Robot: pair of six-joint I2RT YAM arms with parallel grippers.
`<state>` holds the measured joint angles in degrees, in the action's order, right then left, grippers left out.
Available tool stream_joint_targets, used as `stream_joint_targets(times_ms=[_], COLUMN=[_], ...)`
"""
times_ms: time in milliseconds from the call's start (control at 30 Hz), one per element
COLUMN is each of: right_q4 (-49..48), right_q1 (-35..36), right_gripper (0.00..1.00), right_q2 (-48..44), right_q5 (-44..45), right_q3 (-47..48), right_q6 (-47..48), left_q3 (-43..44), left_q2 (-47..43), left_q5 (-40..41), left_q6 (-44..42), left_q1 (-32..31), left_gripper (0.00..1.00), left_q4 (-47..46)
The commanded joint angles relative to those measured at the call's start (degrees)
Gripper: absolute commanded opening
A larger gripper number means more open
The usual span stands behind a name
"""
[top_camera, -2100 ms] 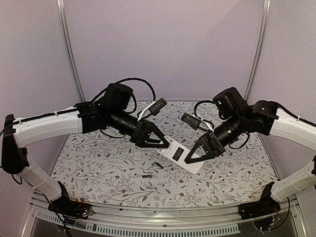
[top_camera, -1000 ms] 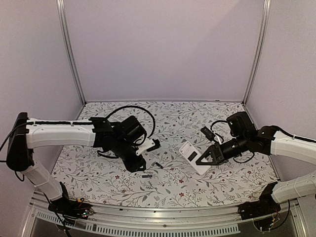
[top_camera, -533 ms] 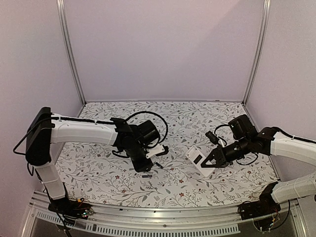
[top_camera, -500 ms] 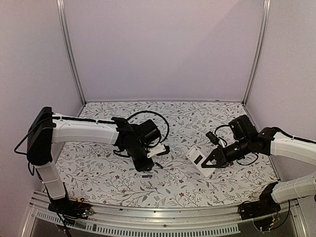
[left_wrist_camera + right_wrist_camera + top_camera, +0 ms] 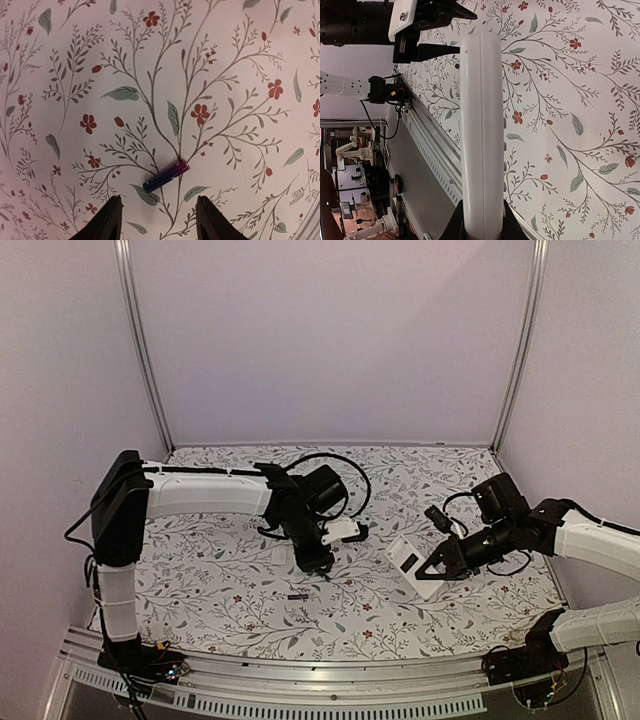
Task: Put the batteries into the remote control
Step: Adjust the battery at the center of the board.
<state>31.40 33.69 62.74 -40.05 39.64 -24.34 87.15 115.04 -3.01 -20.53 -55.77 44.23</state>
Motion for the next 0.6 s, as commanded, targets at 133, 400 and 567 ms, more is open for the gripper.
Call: stream_joint_targets(times_ms=[133, 400, 567], right_q4=[1.4, 1.7, 2.0], right_q1=[-0.7, -1.5, -1.6], right_gripper=[0.0, 0.0, 0.0], right_q2=[-1.9, -2.0, -2.8], right_q5=[-0.2, 0.5, 0.5], right_q3=[-1.0, -0.9, -0.8], right_q6=[1.1, 1.2, 1.4], left_q3=[-1.3, -4.7, -1.3], left_q2=[-3.6, -7.8, -4.2], left_q5=[5.1, 15.9, 17.9], left_q6=[32.7, 74.0, 86.5], left_q1=[1.6, -2.9, -4.2], left_gripper=[0.59, 0.61, 0.55], left_q4=[-4.5, -3.1, 2.1])
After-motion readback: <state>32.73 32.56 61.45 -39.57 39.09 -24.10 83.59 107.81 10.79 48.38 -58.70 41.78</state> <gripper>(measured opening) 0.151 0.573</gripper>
